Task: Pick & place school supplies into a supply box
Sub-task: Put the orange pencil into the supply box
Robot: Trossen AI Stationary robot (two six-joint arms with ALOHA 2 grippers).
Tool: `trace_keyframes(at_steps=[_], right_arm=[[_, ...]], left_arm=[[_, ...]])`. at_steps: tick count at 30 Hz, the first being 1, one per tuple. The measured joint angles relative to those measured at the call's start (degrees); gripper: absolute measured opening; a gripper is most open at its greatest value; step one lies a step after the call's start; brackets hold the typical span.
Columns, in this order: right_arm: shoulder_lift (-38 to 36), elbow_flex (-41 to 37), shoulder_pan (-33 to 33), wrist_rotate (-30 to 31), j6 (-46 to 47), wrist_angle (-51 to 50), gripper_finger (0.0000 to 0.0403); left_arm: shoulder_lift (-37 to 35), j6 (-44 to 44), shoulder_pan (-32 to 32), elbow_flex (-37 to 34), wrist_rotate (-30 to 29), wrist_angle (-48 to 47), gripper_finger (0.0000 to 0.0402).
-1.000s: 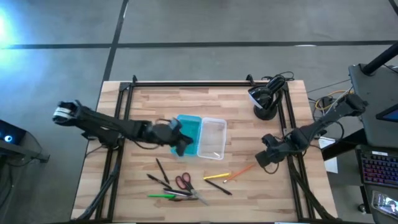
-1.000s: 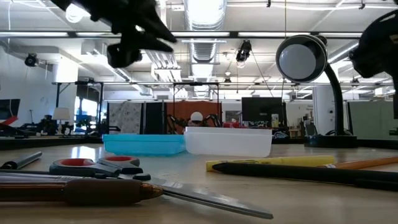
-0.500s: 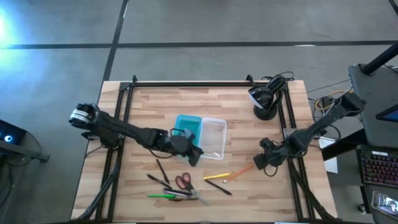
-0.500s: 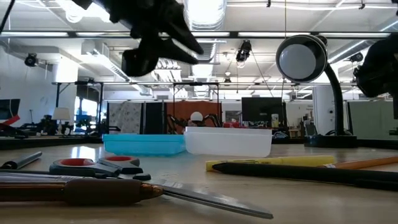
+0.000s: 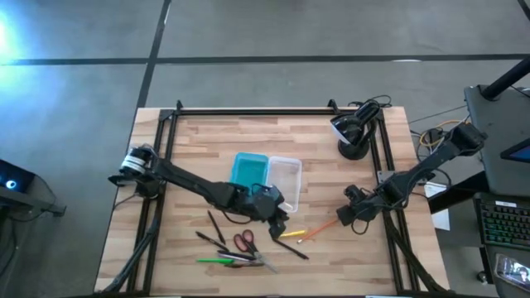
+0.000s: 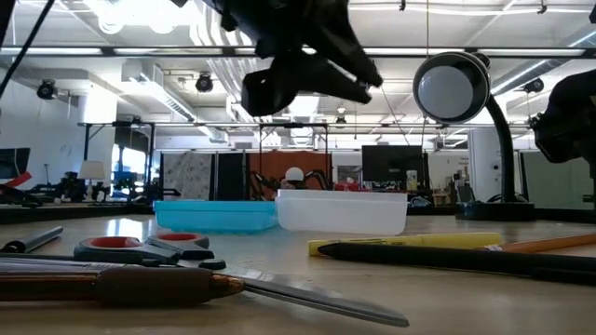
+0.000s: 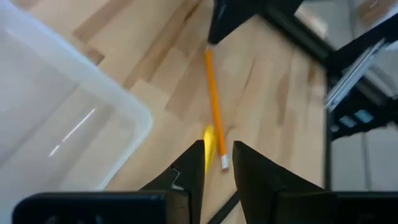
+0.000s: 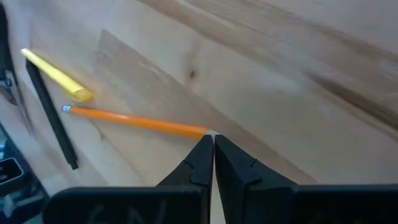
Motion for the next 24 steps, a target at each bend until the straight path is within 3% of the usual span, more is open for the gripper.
trace_keyframes(at_steps=[14, 24], right_arm=[[2.4, -0.5, 0.0, 0.9, -1.5, 4.1, 0.0008], [3.8, -0.5, 0.0, 0.8, -2.5, 7.0, 0.0008]], left_arm=[[7.8, 1.4, -2.9, 3.4, 1.5, 6.5, 0.0067], [13.4, 7.7, -4.9, 13.2, 1.1, -2.2, 0.0067]])
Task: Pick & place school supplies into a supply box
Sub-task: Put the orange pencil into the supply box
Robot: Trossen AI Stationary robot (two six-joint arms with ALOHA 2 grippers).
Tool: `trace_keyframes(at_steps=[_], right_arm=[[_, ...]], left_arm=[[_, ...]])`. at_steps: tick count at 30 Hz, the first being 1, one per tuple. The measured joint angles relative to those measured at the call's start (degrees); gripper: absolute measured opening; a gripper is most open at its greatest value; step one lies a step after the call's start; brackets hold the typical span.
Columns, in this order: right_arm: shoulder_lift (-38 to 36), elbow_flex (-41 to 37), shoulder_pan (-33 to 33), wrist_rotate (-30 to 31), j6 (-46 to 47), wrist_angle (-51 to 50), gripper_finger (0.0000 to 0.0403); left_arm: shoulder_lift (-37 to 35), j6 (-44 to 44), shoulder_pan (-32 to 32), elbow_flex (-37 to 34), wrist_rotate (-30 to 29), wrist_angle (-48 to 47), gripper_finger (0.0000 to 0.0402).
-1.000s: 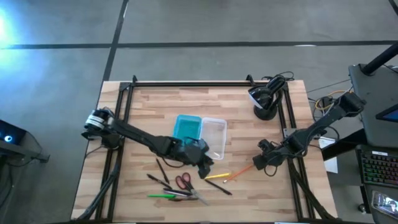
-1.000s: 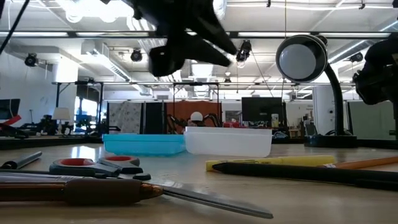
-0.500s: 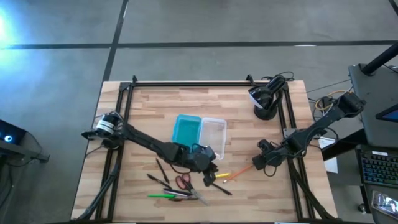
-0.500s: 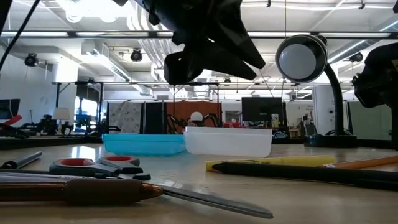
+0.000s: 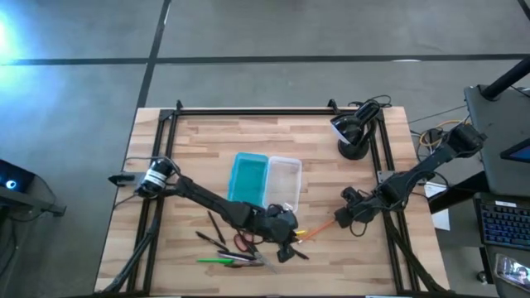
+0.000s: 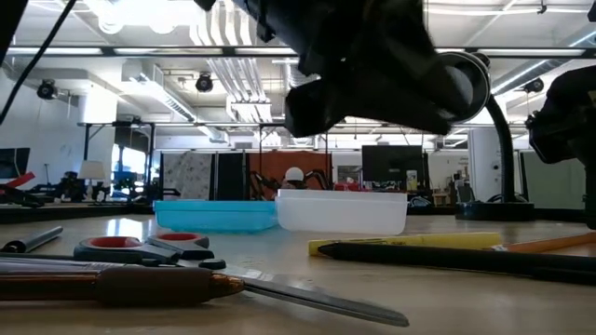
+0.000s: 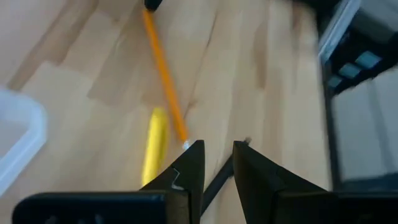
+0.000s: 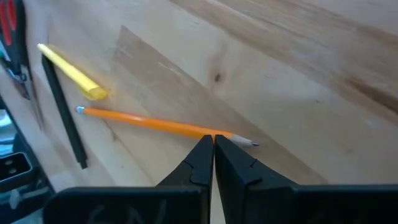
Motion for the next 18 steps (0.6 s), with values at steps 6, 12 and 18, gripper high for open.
trace_keyframes(at_steps=[6, 12, 18], right_arm=[[0.0, 0.0, 0.0, 0.0, 0.2, 0.0, 0.0008], [0.6, 0.0, 0.0, 0.1, 1.3, 0.2, 0.0008], [0.8, 0.5, 0.0, 0.8, 1.5, -0.2, 0.0008]], left_arm=[[2.1, 1.0, -1.7, 4.9, -5.5, -7.5, 0.0067], [3.2, 0.6, -2.6, 4.6, -9.0, -7.9, 0.0067], [3.6, -3.2, -3.2, 4.6, -10.1, -2.6, 0.0067]])
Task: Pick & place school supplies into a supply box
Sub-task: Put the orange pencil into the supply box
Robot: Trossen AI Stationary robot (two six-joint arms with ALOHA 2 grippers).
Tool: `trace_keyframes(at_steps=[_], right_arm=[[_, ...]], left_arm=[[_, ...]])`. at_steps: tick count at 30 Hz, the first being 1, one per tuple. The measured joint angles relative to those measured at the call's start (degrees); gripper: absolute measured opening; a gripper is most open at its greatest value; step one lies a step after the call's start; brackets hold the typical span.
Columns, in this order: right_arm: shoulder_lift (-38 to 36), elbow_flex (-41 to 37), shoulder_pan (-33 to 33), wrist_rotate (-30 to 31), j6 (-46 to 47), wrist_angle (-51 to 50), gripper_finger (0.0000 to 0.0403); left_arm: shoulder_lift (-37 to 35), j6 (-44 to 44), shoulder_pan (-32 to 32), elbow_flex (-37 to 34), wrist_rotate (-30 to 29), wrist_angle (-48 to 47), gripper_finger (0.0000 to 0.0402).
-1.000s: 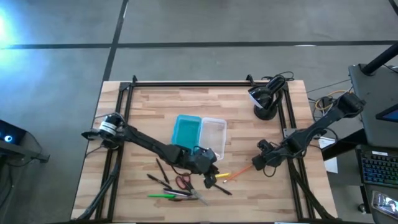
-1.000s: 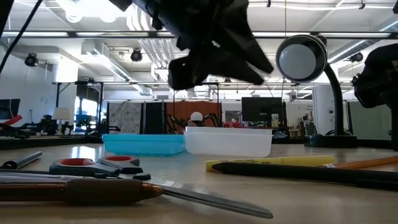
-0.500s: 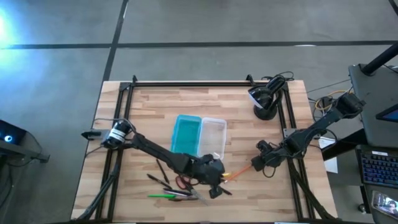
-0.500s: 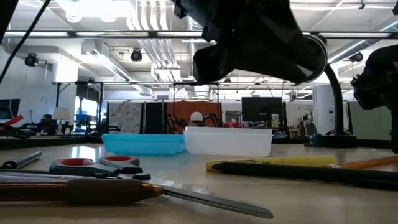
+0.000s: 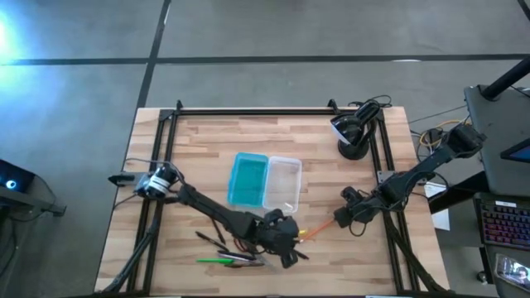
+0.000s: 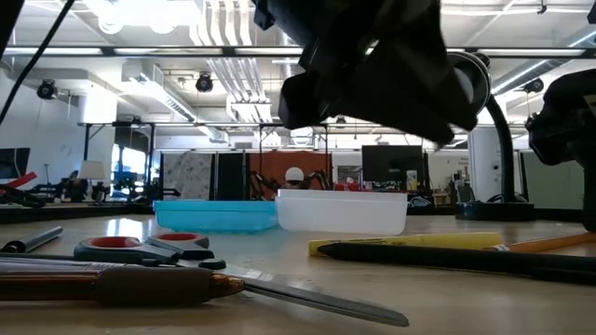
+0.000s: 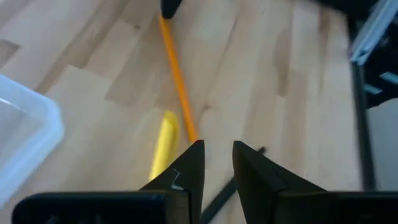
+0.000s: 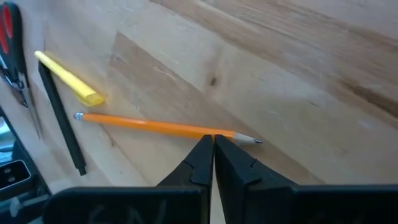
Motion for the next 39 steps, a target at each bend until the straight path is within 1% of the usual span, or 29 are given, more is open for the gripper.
trace_keyframes(at_steps=[2, 6, 8, 12, 16, 20, 22, 27, 30, 32, 37, 39], right_arm=[[-0.4, 0.8, 0.0, 0.4, -1.1, 0.0, 0.0008], [-1.0, 2.1, 0.0, 0.8, -3.1, -0.1, 0.0008], [-1.1, 2.8, 0.0, 0.8, -3.4, -1.0, 0.0008], [-0.9, 3.0, 0.0, 0.7, -3.3, -6.4, 0.0008], [-1.1, 2.2, 0.0, -0.4, -3.4, -6.5, 0.0008], [-1.1, 2.1, 0.0, -0.7, -4.0, -6.3, 0.0009], [-1.1, 2.1, 0.0, -0.7, -4.5, -6.2, 0.0008], [-1.1, 2.0, 0.0, -0.7, -5.5, -6.2, 0.0008], [-1.1, 2.0, 0.0, -0.7, -6.0, -6.3, 0.0008], [-1.1, 1.9, 0.0, -0.7, -6.1, -6.4, 0.0008], [-1.1, 1.7, 0.0, -0.7, -6.4, -6.4, 0.0009], [-1.1, 1.6, 0.0, -0.7, -6.4, -6.4, 0.0009]], left_arm=[[0.1, -1.1, -0.2, 0.0, -0.7, 1.3, 0.0067], [0.1, -4.6, -0.4, 0.3, -4.5, 1.5, 0.0067], [0.2, -5.4, -0.3, 0.6, -4.7, 1.7, 0.0067], [0.9, -8.0, -0.4, 0.7, -4.9, 1.7, 0.0067], [1.7, -11.5, -0.4, 0.7, -6.5, 1.4, 0.0067], [2.8, -11.7, -0.4, 1.7, -7.0, -0.2, 0.0075], [3.1, -10.8, -0.3, 2.7, -7.0, -1.8, 0.0087], [5.7, -6.0, -0.4, 5.3, -7.2, -1.4, 0.0121], [7.7, -3.3, -0.7, 7.8, -6.9, -1.5, 0.0126], [9.5, -2.9, -1.0, 10.0, -6.7, -2.5, 0.0126], [13.5, -5.0, -1.3, 16.1, -6.9, -9.4, 0.0126], [14.6, -6.2, -1.2, 18.5, -7.9, -12.7, 0.0126]])
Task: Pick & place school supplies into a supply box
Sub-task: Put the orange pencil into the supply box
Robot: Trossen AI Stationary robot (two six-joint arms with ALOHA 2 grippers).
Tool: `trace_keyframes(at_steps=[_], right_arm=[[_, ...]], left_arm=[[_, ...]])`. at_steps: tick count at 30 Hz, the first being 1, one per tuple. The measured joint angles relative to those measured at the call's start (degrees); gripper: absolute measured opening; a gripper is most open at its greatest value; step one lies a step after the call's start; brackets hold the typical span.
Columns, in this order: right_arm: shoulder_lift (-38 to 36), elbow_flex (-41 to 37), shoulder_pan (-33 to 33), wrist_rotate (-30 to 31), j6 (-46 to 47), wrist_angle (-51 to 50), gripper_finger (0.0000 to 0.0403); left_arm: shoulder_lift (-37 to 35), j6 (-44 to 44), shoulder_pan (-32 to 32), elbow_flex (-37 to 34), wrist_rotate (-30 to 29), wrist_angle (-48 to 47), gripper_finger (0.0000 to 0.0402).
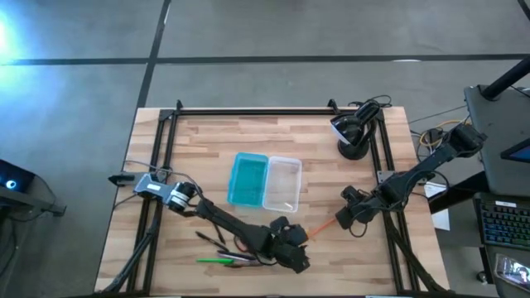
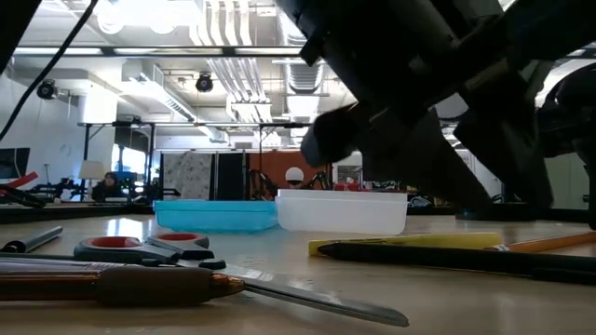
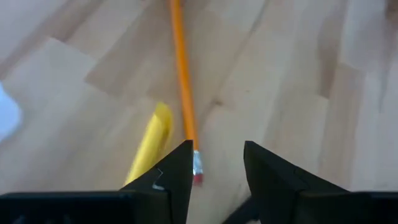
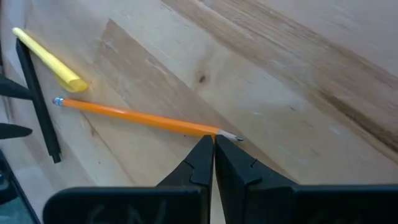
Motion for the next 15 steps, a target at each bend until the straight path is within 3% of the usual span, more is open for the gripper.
trace_keyframes(at_steps=[3, 15], right_arm=[[0.0, 0.0, 0.0, 0.0, -0.3, 0.1, 0.0008], [-0.1, 0.0, 0.0, 0.0, -1.1, 0.5, 0.0009]], left_arm=[[1.3, -1.1, 0.0, 2.8, -0.9, -4.9, 0.0126], [2.7, -2.2, 0.0, 3.0, -0.8, -4.5, 0.0126]])
